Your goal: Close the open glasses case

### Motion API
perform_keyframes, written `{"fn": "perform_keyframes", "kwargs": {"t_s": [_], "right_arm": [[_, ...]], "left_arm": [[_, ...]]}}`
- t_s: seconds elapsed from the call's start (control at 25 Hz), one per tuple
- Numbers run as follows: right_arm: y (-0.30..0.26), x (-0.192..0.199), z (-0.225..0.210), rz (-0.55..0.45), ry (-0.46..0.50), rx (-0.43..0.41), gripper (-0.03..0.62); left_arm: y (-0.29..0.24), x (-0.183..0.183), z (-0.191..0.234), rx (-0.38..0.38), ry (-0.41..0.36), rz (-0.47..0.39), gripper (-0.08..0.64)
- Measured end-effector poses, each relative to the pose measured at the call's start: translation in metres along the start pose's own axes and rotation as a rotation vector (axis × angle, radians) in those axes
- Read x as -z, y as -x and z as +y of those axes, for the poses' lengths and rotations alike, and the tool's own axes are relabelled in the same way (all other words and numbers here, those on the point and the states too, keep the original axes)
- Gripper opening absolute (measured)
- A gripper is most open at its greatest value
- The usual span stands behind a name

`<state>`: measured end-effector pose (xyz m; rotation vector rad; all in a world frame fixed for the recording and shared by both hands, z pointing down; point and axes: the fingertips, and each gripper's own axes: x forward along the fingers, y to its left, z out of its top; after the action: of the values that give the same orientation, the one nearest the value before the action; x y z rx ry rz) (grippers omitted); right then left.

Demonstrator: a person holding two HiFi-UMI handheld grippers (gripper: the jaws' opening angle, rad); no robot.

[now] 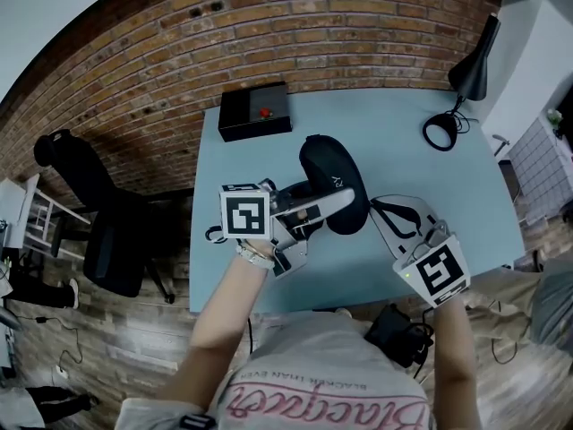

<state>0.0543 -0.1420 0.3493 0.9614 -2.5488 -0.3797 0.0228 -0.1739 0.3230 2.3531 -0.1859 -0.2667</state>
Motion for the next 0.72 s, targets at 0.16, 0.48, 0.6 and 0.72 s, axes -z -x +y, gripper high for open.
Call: {"fn": "perform_keyframes", "kwargs": {"t_s": [0.16, 0.48, 0.6, 0.72], "right_arm": [[-0.001, 0.000, -0.003, 0.006, 0.008, -0.005, 0.017], [-0.003, -0.001, -0.009, 0.010, 0.022, -0.010, 0.017], [-0.003, -0.002, -0.012, 0.011, 0.025, -0.011, 0.017], [-0.003, -0.003, -0.013, 0.010, 0.033, -0.015, 0.017]], "left_arm": [[-0.003, 0.007, -0.001, -0.006, -0.013, 0.035, 0.247], [-0.006, 0.025, -0.001, -0.007, -0.022, 0.112, 0.248], [-0.008, 0.032, -0.002, -0.005, -0.030, 0.149, 0.249], [-0.009, 0.040, -0.003, -0.004, -0.049, 0.199, 0.249]]}}
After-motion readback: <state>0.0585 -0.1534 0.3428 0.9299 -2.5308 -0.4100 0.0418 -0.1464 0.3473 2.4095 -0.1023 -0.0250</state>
